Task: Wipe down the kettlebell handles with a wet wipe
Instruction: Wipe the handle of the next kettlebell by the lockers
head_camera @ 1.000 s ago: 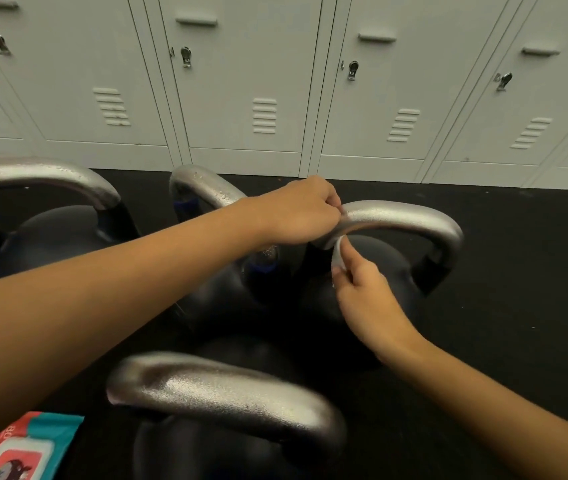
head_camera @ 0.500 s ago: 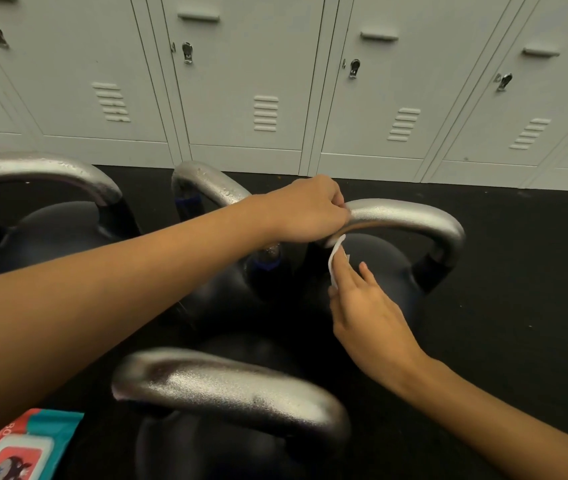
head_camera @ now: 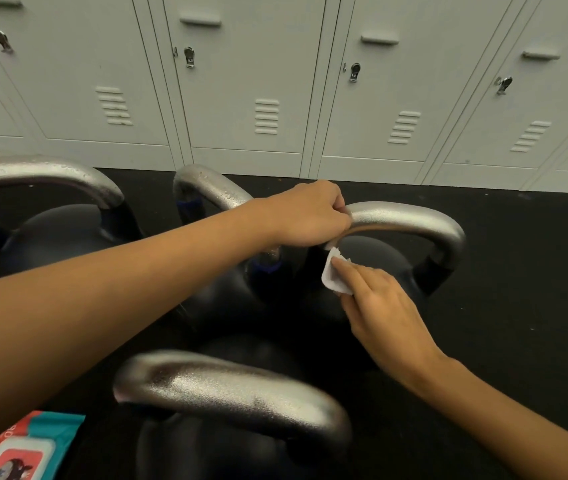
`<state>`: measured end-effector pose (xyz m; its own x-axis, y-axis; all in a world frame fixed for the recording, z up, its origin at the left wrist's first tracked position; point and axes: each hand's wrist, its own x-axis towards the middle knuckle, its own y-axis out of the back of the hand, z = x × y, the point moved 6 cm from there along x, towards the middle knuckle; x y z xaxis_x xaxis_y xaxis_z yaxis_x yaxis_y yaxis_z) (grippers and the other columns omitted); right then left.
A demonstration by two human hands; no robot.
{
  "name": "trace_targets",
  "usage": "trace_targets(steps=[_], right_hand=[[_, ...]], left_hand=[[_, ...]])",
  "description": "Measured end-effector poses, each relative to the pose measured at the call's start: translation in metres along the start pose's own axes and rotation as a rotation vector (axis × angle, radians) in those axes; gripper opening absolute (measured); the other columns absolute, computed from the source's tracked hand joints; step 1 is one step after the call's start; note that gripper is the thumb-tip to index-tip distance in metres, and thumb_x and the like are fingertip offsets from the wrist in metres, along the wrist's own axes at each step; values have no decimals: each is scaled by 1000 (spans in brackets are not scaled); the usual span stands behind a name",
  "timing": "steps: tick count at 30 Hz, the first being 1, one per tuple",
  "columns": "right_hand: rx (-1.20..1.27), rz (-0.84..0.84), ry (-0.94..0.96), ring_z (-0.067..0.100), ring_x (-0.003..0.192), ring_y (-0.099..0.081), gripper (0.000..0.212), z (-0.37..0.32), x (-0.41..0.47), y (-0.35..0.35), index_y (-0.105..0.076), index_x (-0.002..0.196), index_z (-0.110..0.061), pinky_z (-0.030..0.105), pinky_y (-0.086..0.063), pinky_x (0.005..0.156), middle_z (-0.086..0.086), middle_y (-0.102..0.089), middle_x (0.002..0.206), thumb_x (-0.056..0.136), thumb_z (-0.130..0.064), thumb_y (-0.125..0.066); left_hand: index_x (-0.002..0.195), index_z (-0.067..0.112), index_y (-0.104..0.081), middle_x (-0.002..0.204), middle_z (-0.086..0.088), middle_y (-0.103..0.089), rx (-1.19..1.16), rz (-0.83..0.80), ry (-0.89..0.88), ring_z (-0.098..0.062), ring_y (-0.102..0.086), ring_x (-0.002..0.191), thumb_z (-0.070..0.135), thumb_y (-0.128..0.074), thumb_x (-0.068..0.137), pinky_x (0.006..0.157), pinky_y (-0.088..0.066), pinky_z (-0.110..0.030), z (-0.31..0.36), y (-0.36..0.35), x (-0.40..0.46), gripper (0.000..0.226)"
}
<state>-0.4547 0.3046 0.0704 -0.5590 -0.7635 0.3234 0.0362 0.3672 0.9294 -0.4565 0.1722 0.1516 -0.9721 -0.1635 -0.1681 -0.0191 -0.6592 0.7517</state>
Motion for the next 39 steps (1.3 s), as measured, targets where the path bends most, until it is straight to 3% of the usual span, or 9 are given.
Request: trace_targets(steps=[3, 8, 10, 12, 16, 30, 33, 36, 39], right_hand=[[14, 68, -23, 27, 102, -65, 34, 12, 11, 6, -62, 123, -6, 37, -42, 103, 10, -71, 111, 90, -5, -67], [0, 107, -12, 23, 107, -61, 29, 12, 8, 2, -64, 120, -6, 32, -36, 106, 11, -71, 114, 91, -8, -65], [-58, 86, 51, 20, 112, -63, 31, 6, 0, -2, -66, 120, -6, 29, -31, 107, 12, -70, 118, 94, -17, -53], [-128, 41, 126, 21, 113, -65, 40, 0, -5, -8, -68, 119, -7, 29, -33, 107, 9, -70, 119, 93, -22, -43], [-179, 23, 206, 18, 111, -67, 29, -11, 0, -15, -70, 112, -11, 29, -35, 104, 5, -73, 114, 92, -21, -52], [-154, 53, 217, 22, 101, -68, 29, 3, 9, 4, -70, 98, -9, 31, -32, 107, 7, -73, 105, 91, -22, -45], [-144, -24, 282, 19, 103, -67, 29, -6, 4, -5, -70, 98, -11, 30, -33, 107, 5, -73, 105, 92, -23, -44], [17, -178, 272, 12, 103, -65, 27, -16, -1, -12, -68, 99, -16, 25, -30, 109, -4, -72, 103, 95, -25, -43], [411, -217, 4, 5, 96, -64, 18, -9, -2, 3, -67, 103, -21, 21, -39, 101, -9, -72, 97, 102, -27, -50]], left_hand=[[111, 20, -62, 108, 0, -66, 2, 2, 5, -18, -61, 102, 29, -54, 93, 96, -48, -37, 1, 0, 1, 22], [109, 22, -64, 105, 1, -68, 5, -3, 2, -16, -61, 101, 28, -54, 93, 95, -47, -35, 0, 0, -1, 20], [108, 21, -64, 103, 1, -69, 9, 1, 2, -15, -61, 100, 26, -54, 93, 93, -48, -33, 0, 0, -1, 19], [108, 19, -65, 101, -1, -71, 8, 4, -1, -15, -63, 98, 25, -54, 93, 93, -49, -32, 1, 0, 0, 20], [111, 18, -64, 102, -4, -71, 18, -4, -4, -16, -63, 98, 24, -54, 93, 92, -49, -32, 2, -1, 0, 21], [111, 19, -63, 104, -1, -69, 46, 2, -19, -16, -61, 100, 26, -52, 94, 94, -47, -33, -1, 1, 3, 21], [108, 12, -67, 99, -5, -69, 0, 5, -7, -18, -61, 90, 23, -48, 96, 82, -45, -29, -1, 5, 6, 25], [110, -2, -64, 88, -10, -60, -26, -19, -6, -19, -50, 76, 23, -43, 99, 73, -39, -29, 1, 6, 7, 35], [110, -4, -63, 85, -9, -54, -33, -31, 7, -19, -46, 76, 26, -42, 100, 74, -37, -31, -1, 5, 8, 38]])
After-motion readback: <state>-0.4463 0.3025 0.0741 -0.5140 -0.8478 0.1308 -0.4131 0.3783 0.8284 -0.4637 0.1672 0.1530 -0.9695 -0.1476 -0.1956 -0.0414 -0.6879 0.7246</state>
